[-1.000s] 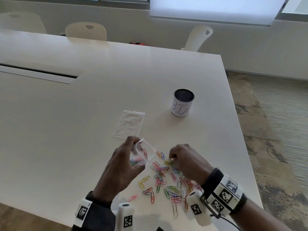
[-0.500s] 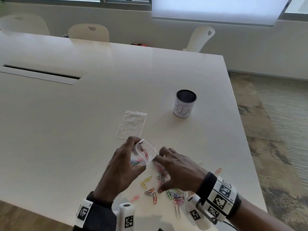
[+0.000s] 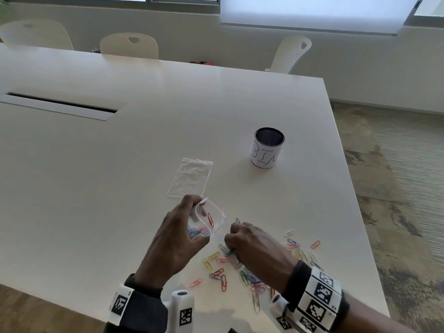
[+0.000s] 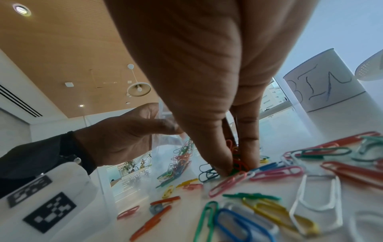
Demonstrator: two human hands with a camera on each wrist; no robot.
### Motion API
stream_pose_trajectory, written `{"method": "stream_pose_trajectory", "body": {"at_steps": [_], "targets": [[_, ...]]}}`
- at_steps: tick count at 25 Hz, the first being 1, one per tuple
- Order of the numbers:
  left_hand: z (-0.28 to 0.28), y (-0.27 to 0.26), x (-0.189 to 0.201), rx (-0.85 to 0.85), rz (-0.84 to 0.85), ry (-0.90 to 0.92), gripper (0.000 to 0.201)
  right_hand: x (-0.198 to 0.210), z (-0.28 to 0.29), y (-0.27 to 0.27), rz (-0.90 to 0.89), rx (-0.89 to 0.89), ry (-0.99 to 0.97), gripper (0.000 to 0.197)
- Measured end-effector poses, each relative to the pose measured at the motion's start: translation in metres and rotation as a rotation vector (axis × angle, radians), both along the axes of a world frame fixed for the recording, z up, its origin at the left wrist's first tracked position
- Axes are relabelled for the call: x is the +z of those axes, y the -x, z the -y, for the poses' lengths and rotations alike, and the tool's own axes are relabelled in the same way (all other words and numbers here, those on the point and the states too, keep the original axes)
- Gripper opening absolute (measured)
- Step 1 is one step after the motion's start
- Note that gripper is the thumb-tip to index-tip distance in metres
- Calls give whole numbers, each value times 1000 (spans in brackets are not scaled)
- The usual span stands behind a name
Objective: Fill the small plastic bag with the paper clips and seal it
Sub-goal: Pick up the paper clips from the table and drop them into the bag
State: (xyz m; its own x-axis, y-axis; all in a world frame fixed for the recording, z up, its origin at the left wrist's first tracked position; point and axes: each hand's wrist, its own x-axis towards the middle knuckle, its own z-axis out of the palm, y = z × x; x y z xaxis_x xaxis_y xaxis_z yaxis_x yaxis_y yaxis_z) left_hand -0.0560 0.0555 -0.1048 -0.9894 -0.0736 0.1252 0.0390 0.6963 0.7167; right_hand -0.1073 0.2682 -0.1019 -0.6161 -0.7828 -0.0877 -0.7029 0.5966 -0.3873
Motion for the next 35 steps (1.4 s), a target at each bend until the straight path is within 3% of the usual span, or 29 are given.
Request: {"method": "stream_pose_trajectory", "body": {"at_steps": [7,11,14,17,23,29,33,35], "targets": [[0,-1,-3,-2,11,-16,67,2,-16,27,147,-185,105,7],[-1,-2,-4,-4,9,-21,66,27,-29,39,395,-381,397,5],[-3,-2,-3,-8,13,-31,65,54,-25,38,536,-414,659,7],[-6,-2,-2,-11,2,-31,63,70,-8,34,480,-363,706,7],[-9,-2,2,13,-7,-11,63,63,28,34,189,-246,463,4],[-8,-3,1,18,-1,-11,66,74,27,33,164,-209,447,11],[-4,-5,6,28,-36,-74,57,67,13,45,142,-311,546,10],[3,-8,9,69,-58,-112,52,54,4,50,123,-352,473,10]]}}
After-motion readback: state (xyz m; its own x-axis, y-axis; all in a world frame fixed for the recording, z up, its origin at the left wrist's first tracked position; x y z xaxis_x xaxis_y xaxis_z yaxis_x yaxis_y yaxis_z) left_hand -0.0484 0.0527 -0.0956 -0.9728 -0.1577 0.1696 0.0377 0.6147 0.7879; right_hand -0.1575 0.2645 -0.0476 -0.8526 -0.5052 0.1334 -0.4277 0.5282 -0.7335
